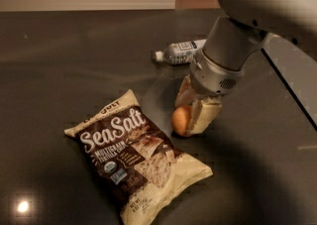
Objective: Move orange near brown chip bag
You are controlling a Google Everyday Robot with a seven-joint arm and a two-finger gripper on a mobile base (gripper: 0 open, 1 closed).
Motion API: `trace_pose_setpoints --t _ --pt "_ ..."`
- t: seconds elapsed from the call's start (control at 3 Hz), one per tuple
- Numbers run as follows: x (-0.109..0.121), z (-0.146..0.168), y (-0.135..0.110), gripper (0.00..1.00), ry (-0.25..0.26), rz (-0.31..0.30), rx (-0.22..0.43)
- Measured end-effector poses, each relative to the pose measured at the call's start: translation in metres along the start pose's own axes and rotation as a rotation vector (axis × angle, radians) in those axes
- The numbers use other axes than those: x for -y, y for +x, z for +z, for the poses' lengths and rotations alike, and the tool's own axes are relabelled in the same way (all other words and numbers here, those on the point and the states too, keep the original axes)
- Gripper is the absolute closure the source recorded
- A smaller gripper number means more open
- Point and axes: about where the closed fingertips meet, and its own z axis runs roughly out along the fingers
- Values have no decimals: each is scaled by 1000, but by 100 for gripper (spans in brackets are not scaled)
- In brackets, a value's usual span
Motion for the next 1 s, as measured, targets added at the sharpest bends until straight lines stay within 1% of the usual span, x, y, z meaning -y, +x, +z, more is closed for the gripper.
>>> trace_pose_setpoints --t 0.33,0.67,1.0 --pt "0 0 -1 13 4 -2 -1" --pt "1 0 -2 0 9 -4 -1" --pt "1 0 -2 0 9 -4 -1"
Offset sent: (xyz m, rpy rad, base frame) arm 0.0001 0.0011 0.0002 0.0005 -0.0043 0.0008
